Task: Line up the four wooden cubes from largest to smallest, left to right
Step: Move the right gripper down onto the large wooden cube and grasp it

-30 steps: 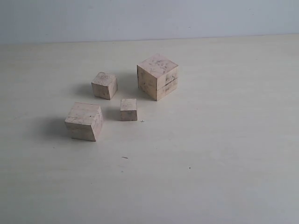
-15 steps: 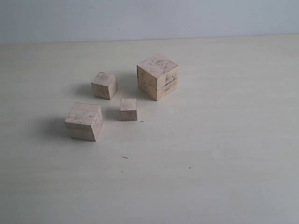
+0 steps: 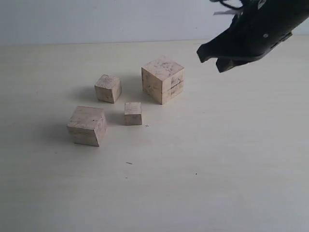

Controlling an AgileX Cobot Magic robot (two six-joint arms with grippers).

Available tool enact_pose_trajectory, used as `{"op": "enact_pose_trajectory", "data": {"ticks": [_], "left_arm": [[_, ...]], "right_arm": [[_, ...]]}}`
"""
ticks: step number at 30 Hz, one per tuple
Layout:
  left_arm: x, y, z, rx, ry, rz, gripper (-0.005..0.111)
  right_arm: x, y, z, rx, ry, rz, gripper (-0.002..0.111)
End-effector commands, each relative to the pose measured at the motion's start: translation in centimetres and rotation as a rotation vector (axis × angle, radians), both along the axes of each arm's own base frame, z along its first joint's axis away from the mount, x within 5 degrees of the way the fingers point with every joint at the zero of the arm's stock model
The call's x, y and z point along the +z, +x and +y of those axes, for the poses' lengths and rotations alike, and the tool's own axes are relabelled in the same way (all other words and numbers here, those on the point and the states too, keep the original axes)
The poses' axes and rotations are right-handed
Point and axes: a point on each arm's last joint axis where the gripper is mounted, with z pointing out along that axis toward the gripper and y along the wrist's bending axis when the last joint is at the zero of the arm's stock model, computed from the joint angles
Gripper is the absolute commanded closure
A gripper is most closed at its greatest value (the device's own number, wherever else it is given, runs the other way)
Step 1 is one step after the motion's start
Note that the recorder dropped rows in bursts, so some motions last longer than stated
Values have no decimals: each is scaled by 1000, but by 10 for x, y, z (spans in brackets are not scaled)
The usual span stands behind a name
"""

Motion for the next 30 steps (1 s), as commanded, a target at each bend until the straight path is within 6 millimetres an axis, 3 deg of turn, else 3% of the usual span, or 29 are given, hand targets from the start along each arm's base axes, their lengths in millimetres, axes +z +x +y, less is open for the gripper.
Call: {"op": "enact_pose_trajectory", "data": {"ticks": [1, 11, 13, 17, 22, 27, 30], "left_arm": [[0, 0, 0, 1, 1, -13, 107], [0, 0, 0, 1, 1, -13, 107], [0, 0, 0, 1, 1, -13, 107], [0, 0, 0, 1, 1, -13, 107], [0, 0, 0, 1, 1, -13, 107], [0, 0, 0, 1, 1, -13, 107], [0, 0, 0, 1, 1, -13, 107]], "right_arm": [[-17, 12, 11, -20, 41, 29, 108], [6, 38, 23, 40, 145, -282, 108], [14, 43, 28, 61, 161, -306, 103], [30, 55, 38, 103, 195, -351, 85], [43, 68, 46, 182, 172, -431, 52], [36, 81, 55, 185, 187, -426, 16], [25, 87, 61, 198, 183, -407, 6]]}}
